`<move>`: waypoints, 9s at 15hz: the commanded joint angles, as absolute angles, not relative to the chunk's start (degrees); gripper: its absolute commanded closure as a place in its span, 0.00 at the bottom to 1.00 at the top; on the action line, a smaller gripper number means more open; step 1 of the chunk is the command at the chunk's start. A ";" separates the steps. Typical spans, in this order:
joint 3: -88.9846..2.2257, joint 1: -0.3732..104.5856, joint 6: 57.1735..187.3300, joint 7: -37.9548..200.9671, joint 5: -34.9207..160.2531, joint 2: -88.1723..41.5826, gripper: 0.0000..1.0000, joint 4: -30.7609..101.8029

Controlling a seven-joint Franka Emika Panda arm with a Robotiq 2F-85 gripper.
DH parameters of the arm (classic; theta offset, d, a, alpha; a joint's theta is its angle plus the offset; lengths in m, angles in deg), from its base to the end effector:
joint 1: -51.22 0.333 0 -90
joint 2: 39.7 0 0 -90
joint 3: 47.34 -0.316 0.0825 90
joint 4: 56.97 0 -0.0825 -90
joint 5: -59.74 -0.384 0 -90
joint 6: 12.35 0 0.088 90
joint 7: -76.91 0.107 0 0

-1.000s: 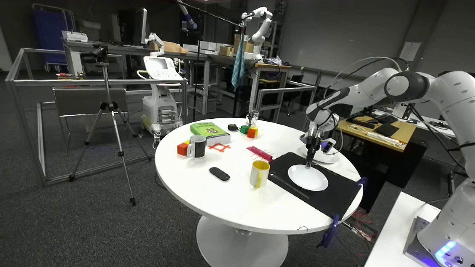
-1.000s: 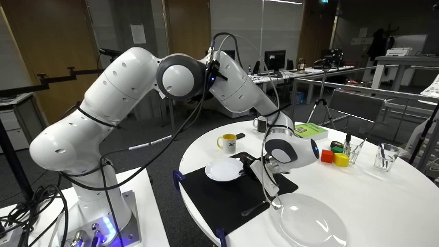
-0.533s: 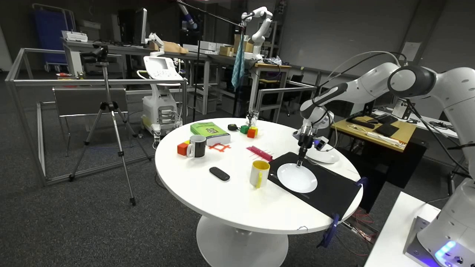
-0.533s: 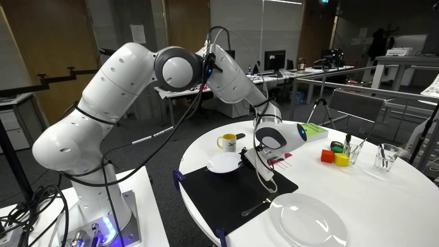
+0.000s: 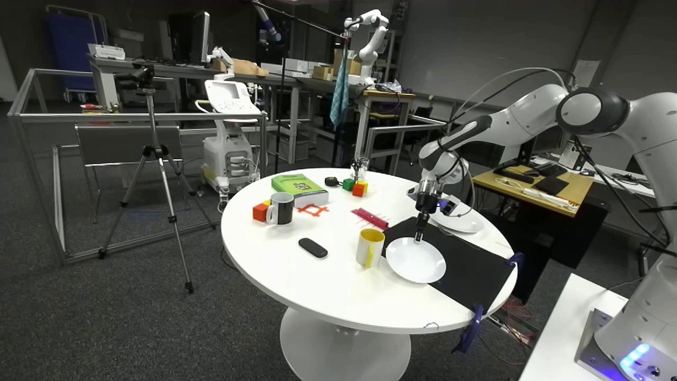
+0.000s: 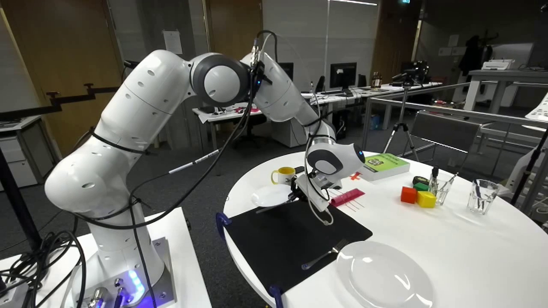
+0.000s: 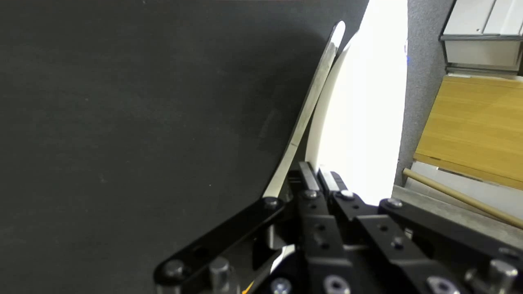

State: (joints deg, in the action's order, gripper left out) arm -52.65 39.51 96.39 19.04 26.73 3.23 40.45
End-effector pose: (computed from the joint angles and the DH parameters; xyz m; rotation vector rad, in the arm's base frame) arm 0.6139 -0.0317 0.1396 -2.2983 -0.6400 0.2057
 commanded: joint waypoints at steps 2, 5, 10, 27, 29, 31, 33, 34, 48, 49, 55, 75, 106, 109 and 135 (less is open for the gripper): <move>-53.64 39.24 96.39 22.55 25.69 1.16 0.99 41.80; -53.95 39.16 96.12 24.32 25.30 1.45 0.99 41.34; -54.44 39.10 96.07 26.99 24.09 1.89 0.99 40.77; -53.82 39.97 102.53 38.29 12.39 2.74 0.99 39.80; -53.82 40.06 103.79 38.95 11.39 2.83 0.99 39.77; -53.80 40.10 104.90 39.71 10.54 3.04 0.99 39.49; -53.80 40.12 106.27 40.29 9.52 3.18 0.99 39.34; -53.79 40.13 106.79 40.55 9.12 3.25 0.99 39.29; -53.39 41.85 105.71 39.01 17.19 1.32 0.99 44.13; -53.61 41.86 105.72 38.82 18.20 1.25 0.99 44.50; -55.15 41.13 103.00 35.53 21.05 1.45 0.99 44.36; -57.34 41.78 99.50 30.04 21.09 3.84 0.99 40.99; -58.90 43.80 95.90 32.26 23.21 12.80 0.99 31.22; -58.75 43.93 95.28 32.77 23.92 13.05 0.91 30.70; -57.21 44.81 104.95 33.85 28.13 3.29 0.00 39.23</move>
State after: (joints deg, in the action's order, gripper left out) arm -58.07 44.24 101.52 31.94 26.24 8.55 33.90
